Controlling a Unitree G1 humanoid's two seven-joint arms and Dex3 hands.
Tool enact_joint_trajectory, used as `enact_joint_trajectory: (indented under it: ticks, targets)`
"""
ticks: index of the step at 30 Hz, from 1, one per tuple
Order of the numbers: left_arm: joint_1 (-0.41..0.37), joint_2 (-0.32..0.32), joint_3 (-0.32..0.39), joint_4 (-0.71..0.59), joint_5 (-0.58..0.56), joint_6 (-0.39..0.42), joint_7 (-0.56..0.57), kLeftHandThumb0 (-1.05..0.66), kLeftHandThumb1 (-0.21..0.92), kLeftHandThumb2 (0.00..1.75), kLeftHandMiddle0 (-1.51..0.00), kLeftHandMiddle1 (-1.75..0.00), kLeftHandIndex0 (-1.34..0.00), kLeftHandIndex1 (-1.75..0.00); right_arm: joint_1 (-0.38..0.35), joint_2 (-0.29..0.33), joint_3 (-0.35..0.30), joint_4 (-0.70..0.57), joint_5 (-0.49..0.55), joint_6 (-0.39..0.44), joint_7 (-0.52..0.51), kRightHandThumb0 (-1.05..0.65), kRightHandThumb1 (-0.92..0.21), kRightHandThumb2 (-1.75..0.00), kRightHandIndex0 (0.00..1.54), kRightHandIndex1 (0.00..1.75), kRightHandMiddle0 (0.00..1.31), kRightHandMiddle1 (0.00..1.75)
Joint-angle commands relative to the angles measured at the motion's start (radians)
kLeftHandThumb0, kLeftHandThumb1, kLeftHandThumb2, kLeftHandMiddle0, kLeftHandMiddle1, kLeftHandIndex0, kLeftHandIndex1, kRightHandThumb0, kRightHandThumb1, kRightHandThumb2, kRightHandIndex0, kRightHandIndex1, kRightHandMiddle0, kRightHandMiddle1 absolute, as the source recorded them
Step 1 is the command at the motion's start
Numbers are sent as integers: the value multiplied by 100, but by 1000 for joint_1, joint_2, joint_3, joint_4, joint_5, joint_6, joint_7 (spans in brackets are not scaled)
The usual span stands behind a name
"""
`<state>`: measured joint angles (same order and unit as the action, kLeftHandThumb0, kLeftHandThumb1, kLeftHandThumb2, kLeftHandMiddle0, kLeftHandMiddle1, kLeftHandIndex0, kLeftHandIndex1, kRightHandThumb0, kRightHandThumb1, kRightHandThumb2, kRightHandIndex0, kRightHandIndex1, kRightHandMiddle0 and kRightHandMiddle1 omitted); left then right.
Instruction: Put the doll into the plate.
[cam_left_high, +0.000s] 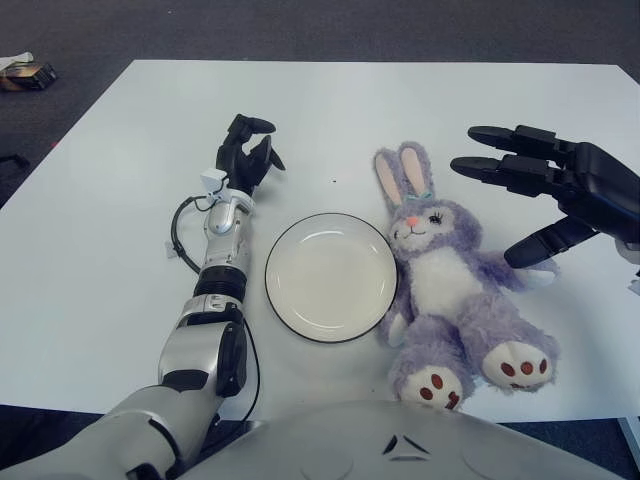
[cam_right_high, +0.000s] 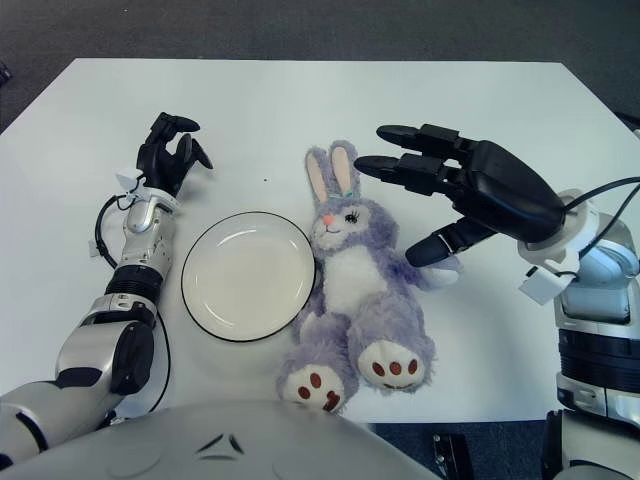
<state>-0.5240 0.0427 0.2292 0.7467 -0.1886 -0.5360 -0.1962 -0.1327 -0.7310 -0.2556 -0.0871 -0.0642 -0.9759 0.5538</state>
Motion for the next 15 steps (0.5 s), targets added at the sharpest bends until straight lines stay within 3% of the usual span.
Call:
enact_joint_trajectory:
  ticks: [1, 10, 15]
  targets:
    - [52, -9, -1, 13, -8, -10, -8, -35, 92, 31, -94, -175, -42, -151, 1, -5, 17, 3, -7, -6, -18, -51, -92, -39, 20, 0, 25, 0]
    - [57, -9, -4, 3, -10, -8, -8, -35, 92, 32, -95, -175, -42, -152, 28, -49, 57, -14, 50, 39, 1, -52, -92, -41, 17, 0, 21, 0]
    - [60, -10, -5, 0, -10, -8, -8, -35, 92, 32, -95, -175, -42, -152, 39, -110, 106, -11, 124, 42, 57, -52, -92, -41, 14, 0, 19, 0]
